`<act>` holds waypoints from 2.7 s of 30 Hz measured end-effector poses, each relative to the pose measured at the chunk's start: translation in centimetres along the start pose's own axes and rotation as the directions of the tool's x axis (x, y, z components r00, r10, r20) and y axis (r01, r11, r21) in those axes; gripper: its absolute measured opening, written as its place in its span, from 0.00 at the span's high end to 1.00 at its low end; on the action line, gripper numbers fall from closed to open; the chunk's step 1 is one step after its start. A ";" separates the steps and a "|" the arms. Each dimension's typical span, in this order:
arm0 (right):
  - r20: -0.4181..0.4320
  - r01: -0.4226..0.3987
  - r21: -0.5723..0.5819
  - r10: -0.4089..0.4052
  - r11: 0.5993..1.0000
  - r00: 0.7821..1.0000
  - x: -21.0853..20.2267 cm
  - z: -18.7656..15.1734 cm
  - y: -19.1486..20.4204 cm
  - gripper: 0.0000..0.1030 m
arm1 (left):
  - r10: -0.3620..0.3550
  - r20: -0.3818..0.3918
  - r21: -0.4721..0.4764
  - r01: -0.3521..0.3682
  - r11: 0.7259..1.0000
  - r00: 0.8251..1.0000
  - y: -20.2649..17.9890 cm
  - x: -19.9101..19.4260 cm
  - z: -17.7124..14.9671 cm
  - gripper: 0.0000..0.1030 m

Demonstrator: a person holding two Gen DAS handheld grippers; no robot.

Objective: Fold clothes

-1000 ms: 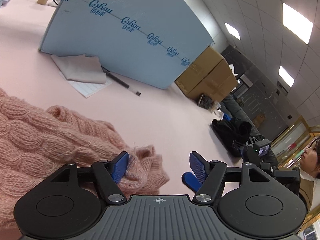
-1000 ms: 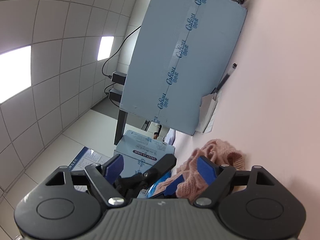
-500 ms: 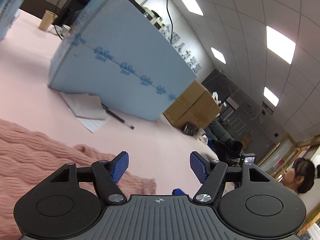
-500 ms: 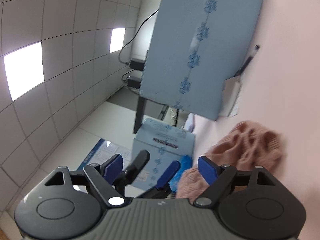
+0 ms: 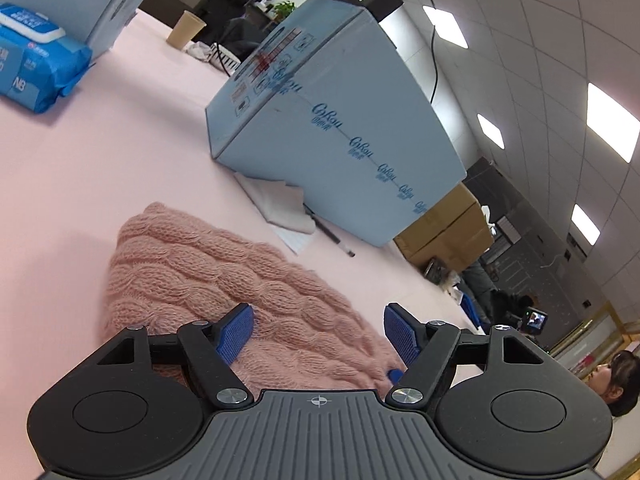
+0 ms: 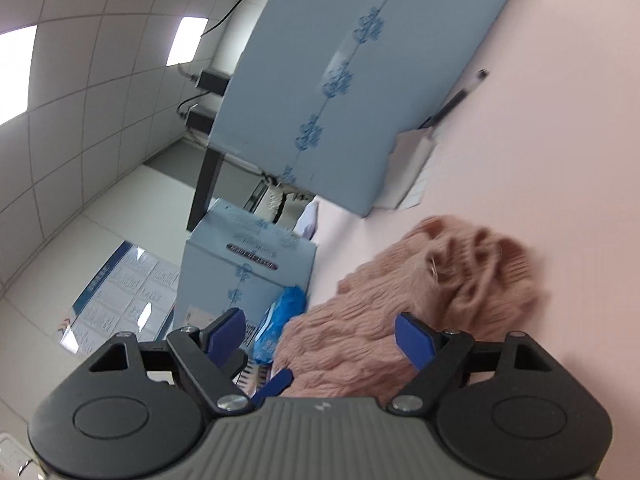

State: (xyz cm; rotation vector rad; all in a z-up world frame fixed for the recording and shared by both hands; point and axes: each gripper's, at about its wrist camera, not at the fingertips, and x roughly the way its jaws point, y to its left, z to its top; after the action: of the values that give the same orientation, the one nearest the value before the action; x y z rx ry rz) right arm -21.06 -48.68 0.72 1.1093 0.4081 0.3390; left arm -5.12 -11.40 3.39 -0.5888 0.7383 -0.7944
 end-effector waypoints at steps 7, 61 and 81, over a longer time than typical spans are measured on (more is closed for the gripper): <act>-0.002 0.030 -0.008 -0.030 1.000 1.000 1.8 1.6 -2.0 0.23 | 0.030 -0.004 -0.008 -0.030 1.000 1.000 1.1 0.9 0.1 0.29; 0.336 0.092 -0.061 -0.066 0.994 0.940 -0.5 -0.5 -2.5 0.08 | 0.385 0.486 0.376 -0.586 0.718 0.785 -4.6 -13.1 1.5 0.00; 0.312 0.097 -0.069 -0.071 0.993 0.947 -0.1 -0.2 -2.5 0.08 | 0.161 0.232 0.104 -0.189 0.976 0.959 4.5 -15.1 4.1 0.00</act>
State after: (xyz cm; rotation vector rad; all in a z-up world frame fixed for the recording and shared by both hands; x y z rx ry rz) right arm -21.11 -49.58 -1.64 1.0389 0.1604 0.1016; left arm -7.38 4.04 8.15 -0.4820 0.5223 -0.5937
